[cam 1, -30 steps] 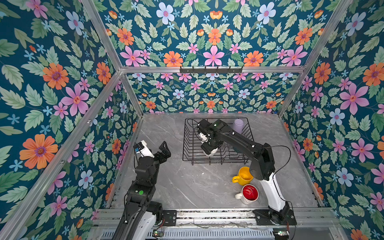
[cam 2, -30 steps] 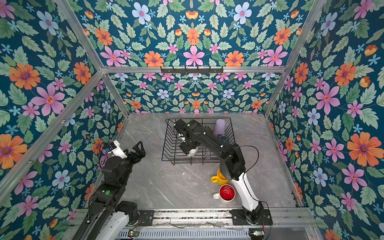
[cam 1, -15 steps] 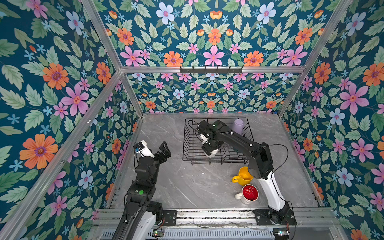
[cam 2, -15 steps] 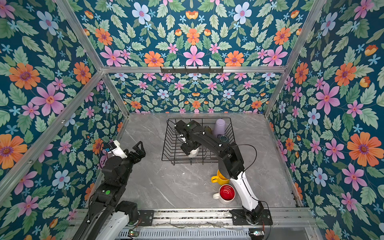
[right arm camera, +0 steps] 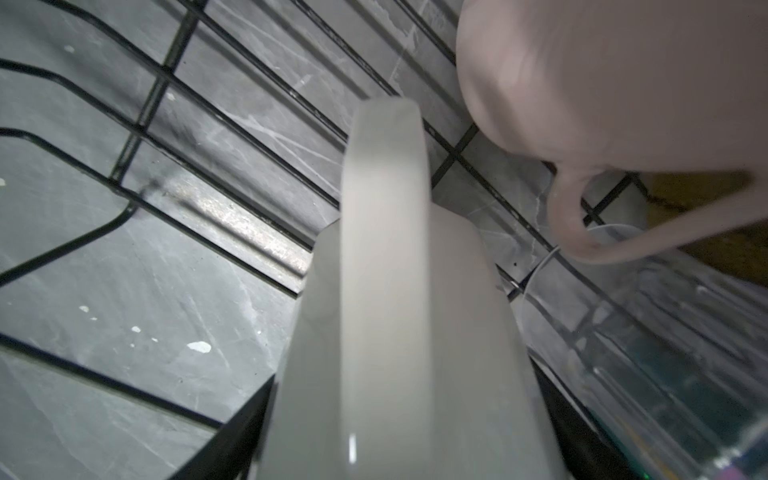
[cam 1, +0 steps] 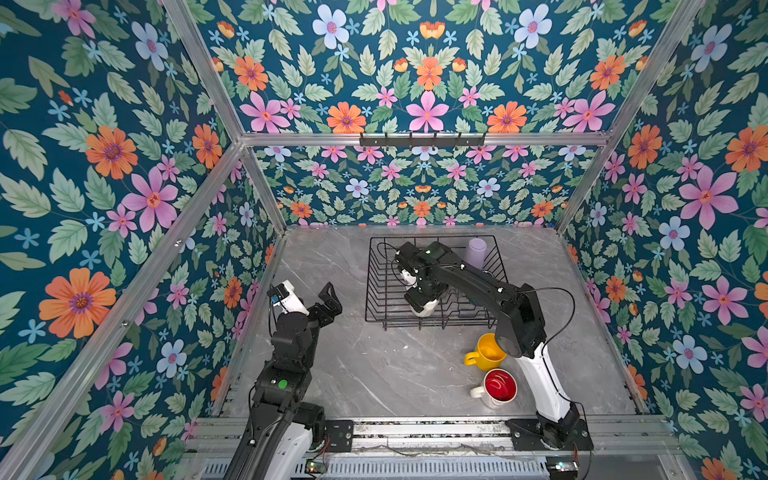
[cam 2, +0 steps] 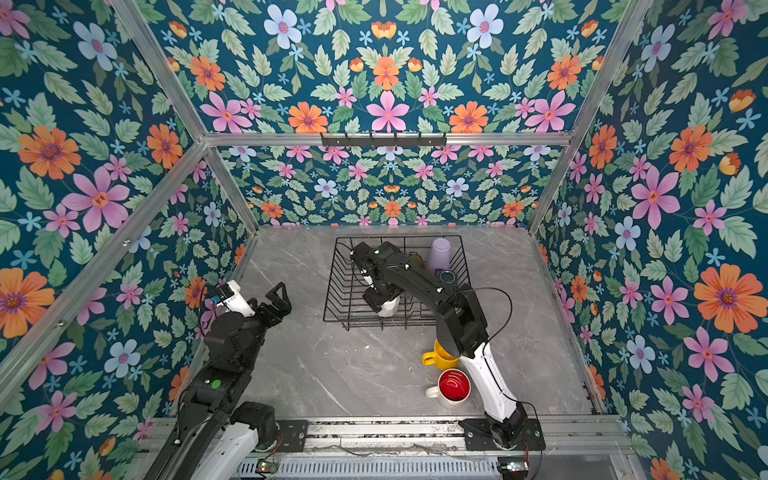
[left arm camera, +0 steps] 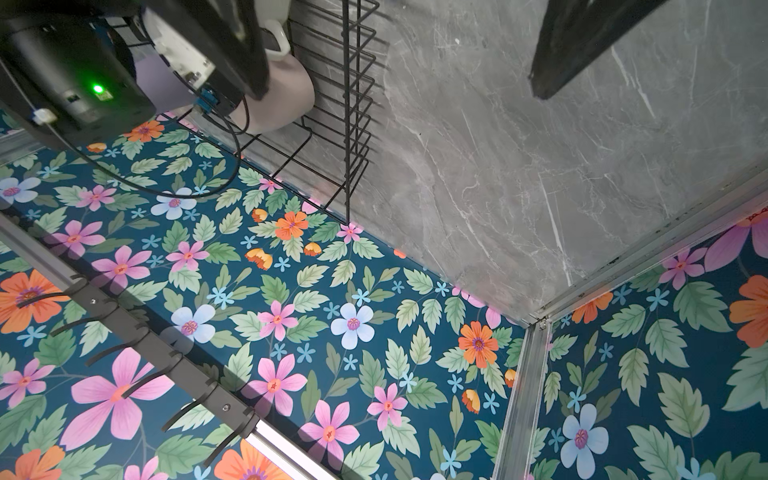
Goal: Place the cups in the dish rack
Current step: 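Lower the white mug upside down into the rack with the right gripper, then open the right gripper and lift off the white mug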
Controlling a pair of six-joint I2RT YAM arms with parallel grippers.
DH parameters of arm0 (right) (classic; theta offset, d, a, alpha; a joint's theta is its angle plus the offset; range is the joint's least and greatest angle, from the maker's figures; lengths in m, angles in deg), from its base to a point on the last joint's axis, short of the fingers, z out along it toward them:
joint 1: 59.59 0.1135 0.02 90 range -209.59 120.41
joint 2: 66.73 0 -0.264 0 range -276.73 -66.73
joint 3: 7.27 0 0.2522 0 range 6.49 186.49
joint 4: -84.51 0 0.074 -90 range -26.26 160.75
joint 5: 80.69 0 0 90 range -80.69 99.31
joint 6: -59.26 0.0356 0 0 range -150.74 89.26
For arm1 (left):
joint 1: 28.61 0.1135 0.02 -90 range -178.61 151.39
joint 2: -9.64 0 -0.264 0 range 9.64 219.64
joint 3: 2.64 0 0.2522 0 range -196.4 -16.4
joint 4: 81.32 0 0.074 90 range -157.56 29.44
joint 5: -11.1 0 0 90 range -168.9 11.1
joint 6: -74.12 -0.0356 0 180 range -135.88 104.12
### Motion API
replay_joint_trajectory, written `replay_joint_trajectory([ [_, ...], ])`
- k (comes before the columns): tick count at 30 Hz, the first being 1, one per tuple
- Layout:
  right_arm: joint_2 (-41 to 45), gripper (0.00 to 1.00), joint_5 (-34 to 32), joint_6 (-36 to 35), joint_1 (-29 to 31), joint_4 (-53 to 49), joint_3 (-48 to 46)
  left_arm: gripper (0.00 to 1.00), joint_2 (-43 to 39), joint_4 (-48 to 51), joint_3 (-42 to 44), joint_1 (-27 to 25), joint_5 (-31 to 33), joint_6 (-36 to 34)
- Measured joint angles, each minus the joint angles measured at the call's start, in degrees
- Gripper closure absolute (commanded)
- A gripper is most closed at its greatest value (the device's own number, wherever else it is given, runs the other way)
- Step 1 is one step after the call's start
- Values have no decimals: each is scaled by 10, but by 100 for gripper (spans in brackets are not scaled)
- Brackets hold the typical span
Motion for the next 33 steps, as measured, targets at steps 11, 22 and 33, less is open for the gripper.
replay_joint_trajectory([
  [11, 0, 22, 0, 0, -3, 0, 0, 0, 4, -1, 0, 0, 0, 0],
  [22, -1, 13, 2, -1, -6, 3, 0, 0, 7, -6, 0, 0, -2, 0],
  [33, -1, 13, 5, 0, -8, 12, 0, 0, 7, -6, 0, 0, -2, 0],
])
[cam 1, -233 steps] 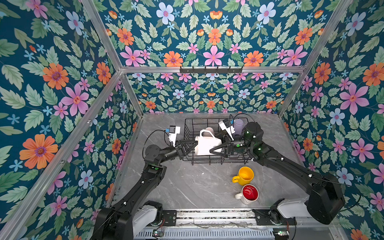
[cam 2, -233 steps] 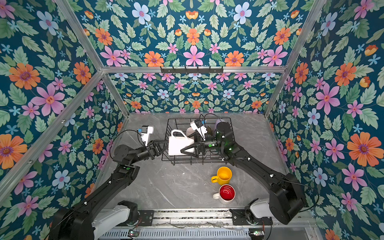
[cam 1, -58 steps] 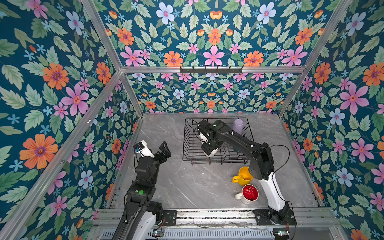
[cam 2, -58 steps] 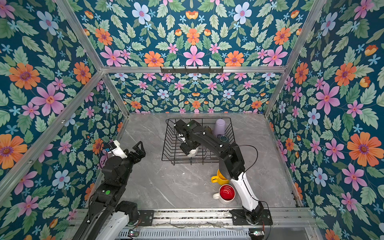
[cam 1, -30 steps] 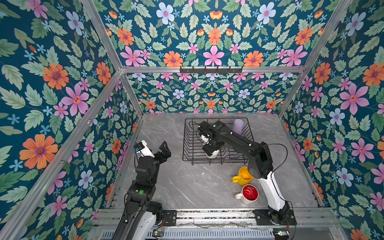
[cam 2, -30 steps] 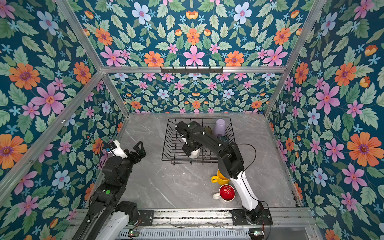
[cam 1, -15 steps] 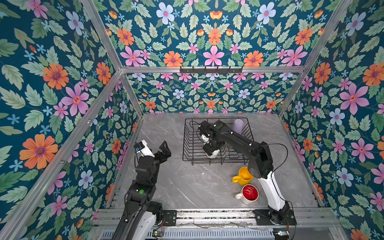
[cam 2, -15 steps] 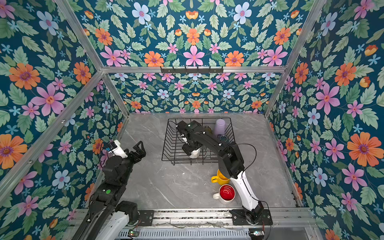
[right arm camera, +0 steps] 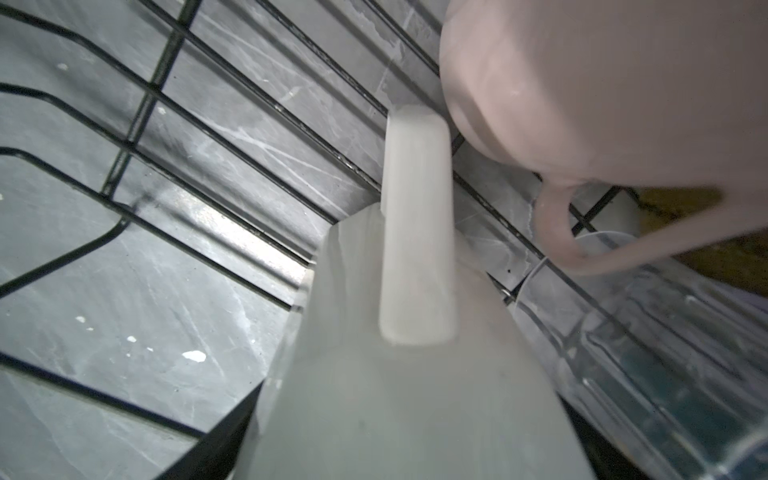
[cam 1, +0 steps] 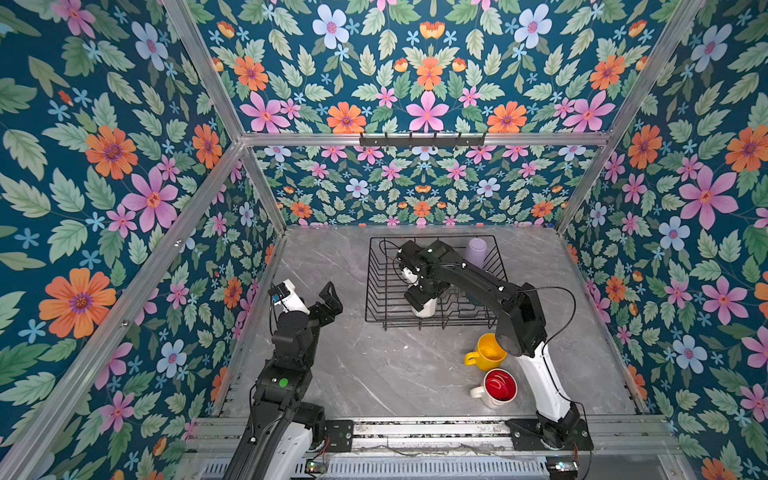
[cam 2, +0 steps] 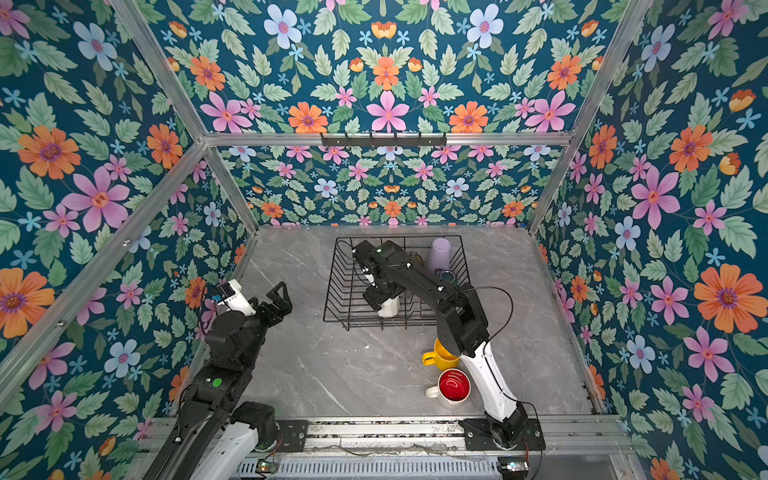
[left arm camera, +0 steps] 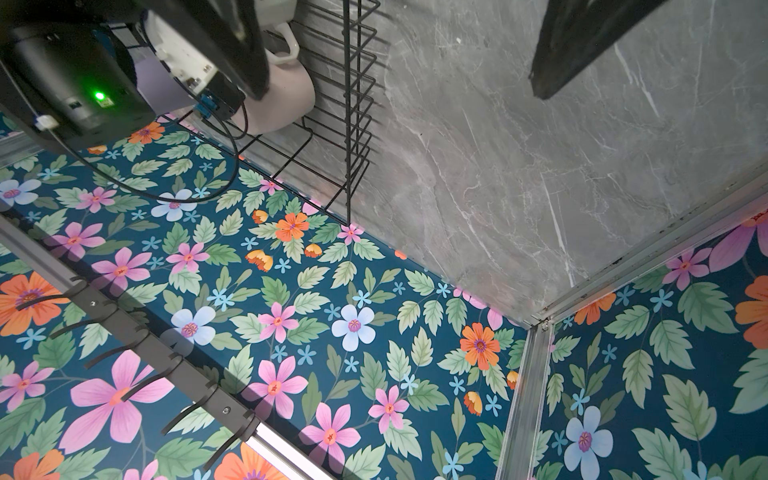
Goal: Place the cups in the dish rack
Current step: 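Open the right gripper and lift off the white mug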
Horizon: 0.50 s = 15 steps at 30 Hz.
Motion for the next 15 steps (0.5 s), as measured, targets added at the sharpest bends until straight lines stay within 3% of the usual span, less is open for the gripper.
replay_joint_trajectory([
  [8, 78, 13, 15, 5, -9, 47, -42, 0, -2, 0, 0, 0, 0, 0],
  [15, 207, 16, 26, 37, -27, 124, -160, 0, 6, -7, -3, 0, 0, -1],
])
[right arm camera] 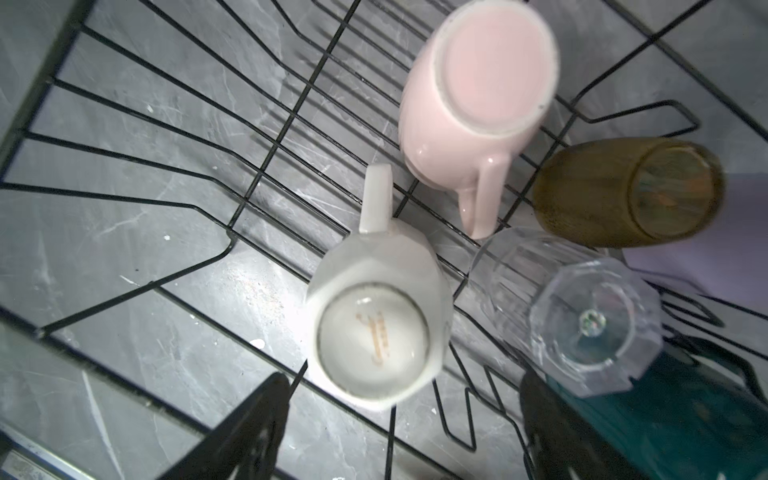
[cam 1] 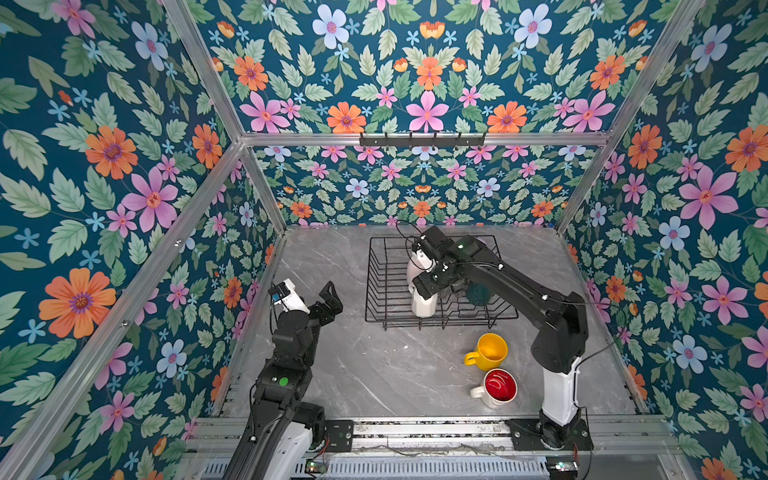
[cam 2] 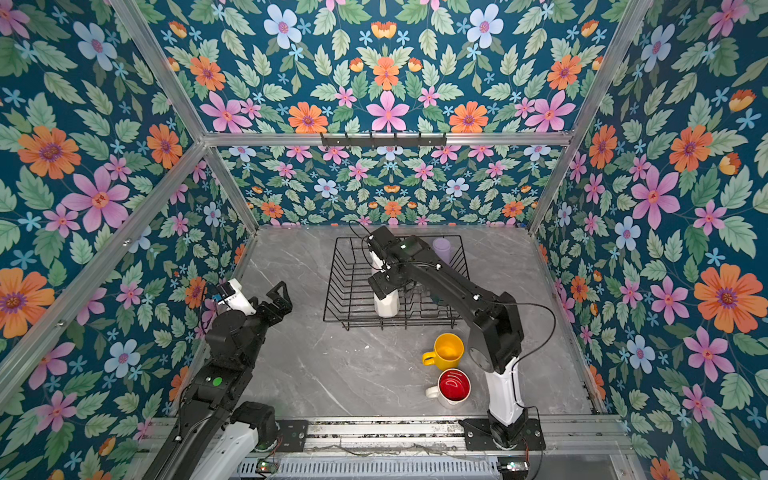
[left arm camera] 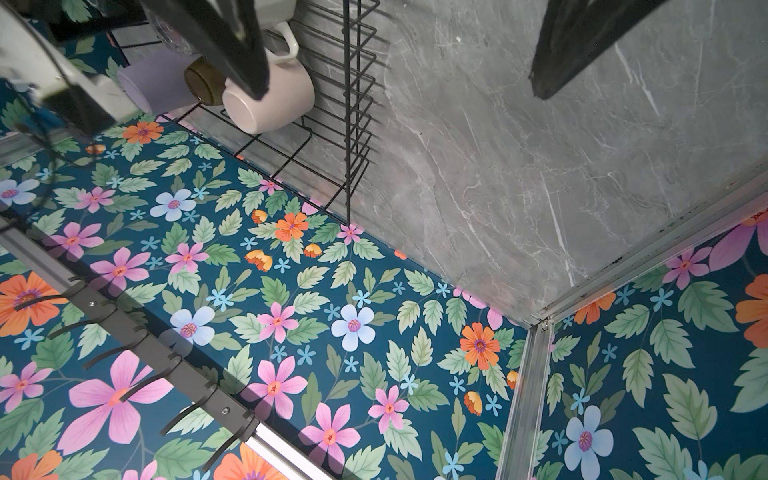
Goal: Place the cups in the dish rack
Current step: 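Open the right gripper and lift off the white mug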
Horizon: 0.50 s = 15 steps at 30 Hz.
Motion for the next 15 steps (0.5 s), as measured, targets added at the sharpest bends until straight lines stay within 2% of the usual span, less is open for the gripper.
replay_joint_trajectory([
  [6, 167, 24, -3, 48, -35, 36, -171, 0, 4, -23, 2, 0, 0, 0],
  [15, 347, 44, -14, 125, -51, -27, -346, 0, 19, -48, 2, 0, 0, -3],
])
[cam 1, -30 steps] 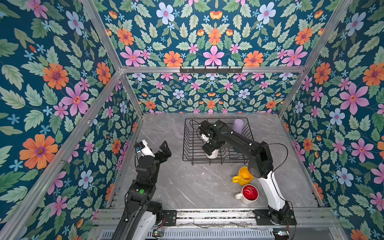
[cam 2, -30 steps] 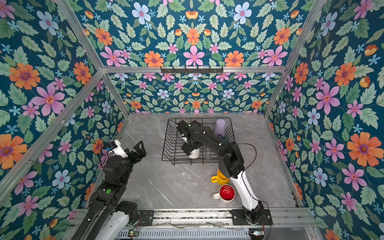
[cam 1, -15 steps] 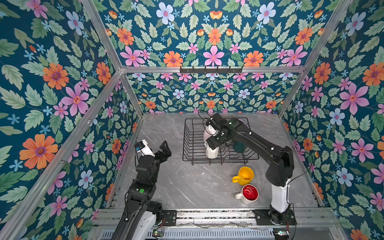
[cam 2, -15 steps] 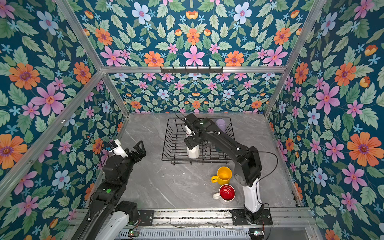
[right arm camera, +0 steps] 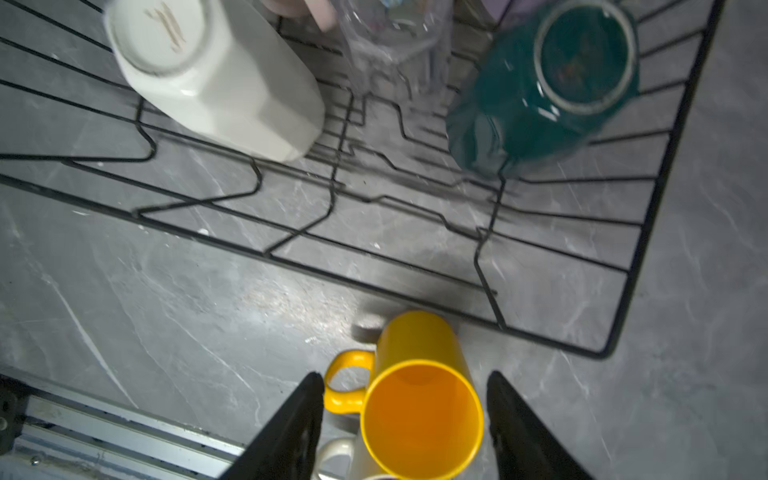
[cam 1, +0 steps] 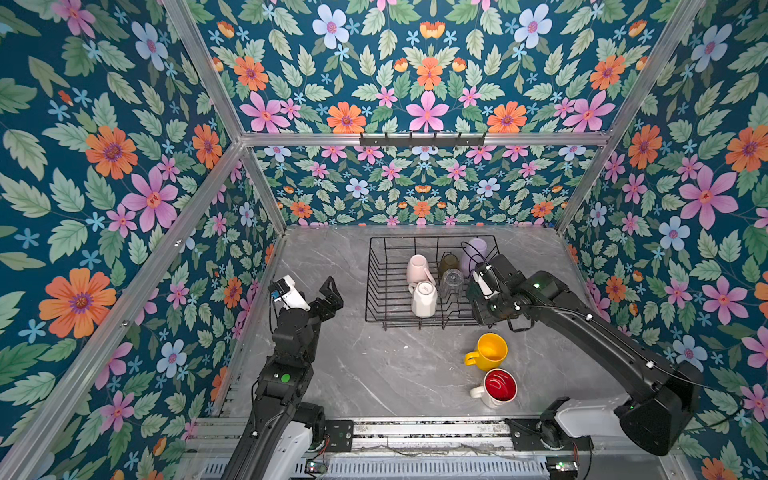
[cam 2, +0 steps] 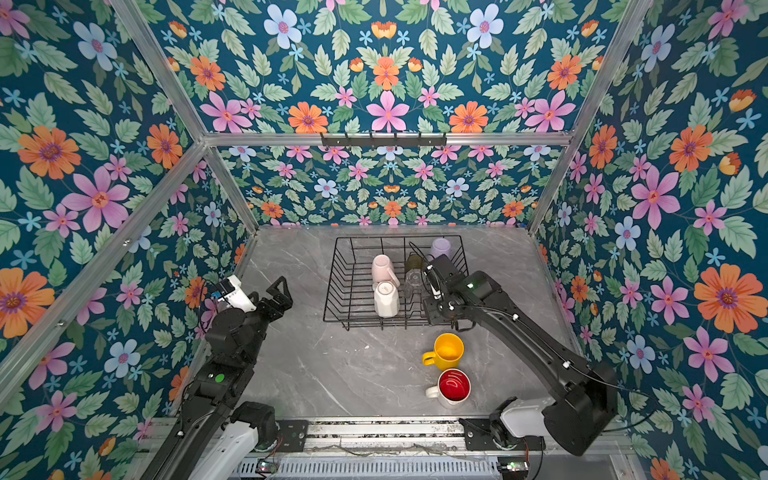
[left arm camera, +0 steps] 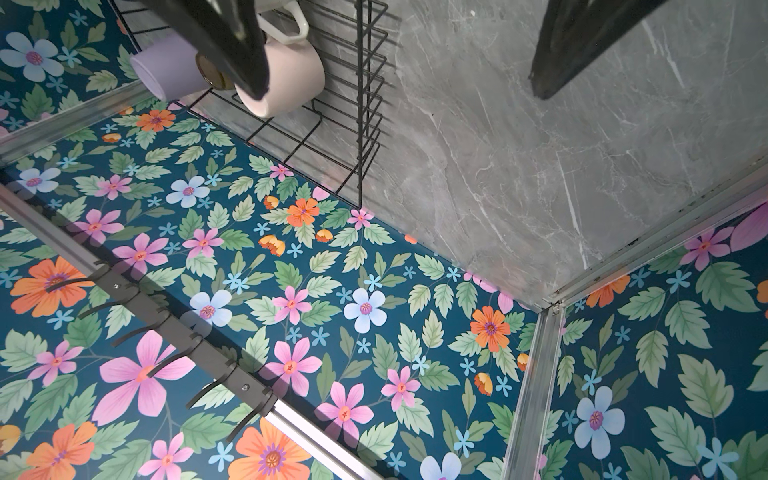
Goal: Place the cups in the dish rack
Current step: 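Move the right gripper down onto the yellow mug rim and close it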
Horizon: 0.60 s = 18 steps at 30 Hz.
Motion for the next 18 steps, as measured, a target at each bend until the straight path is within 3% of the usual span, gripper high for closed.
replay_joint_trajectory([
  [9, 86, 52, 20, 69, -18, -36, -116, 0, 10, -14, -1, 0, -10, 0],
  [18, 94, 59, 49, 95, -52, -3, -191, 0, 2, -15, -1, 0, -12, 0],
])
